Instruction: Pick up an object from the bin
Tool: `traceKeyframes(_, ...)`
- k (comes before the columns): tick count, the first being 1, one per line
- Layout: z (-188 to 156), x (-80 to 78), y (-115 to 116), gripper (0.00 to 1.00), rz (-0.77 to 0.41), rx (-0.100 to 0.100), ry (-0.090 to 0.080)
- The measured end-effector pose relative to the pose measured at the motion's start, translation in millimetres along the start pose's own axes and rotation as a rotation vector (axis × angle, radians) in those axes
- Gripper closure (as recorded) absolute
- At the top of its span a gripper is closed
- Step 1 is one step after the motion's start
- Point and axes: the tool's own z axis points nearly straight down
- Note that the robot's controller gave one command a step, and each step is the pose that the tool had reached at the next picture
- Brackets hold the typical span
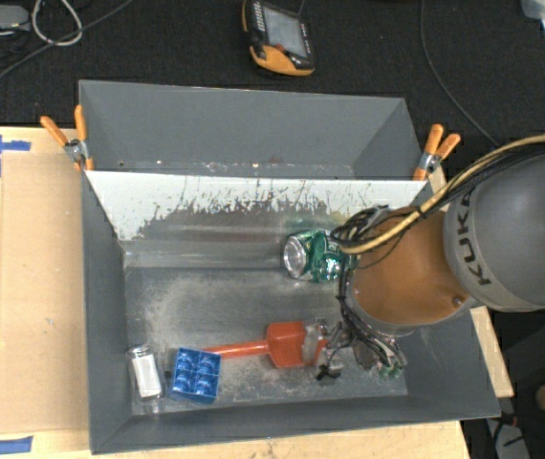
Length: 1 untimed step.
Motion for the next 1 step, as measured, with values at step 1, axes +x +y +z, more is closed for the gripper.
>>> traceKeyframes(1,-87.9,-7.6,5.1,1.0,0.0,0.0,0.004)
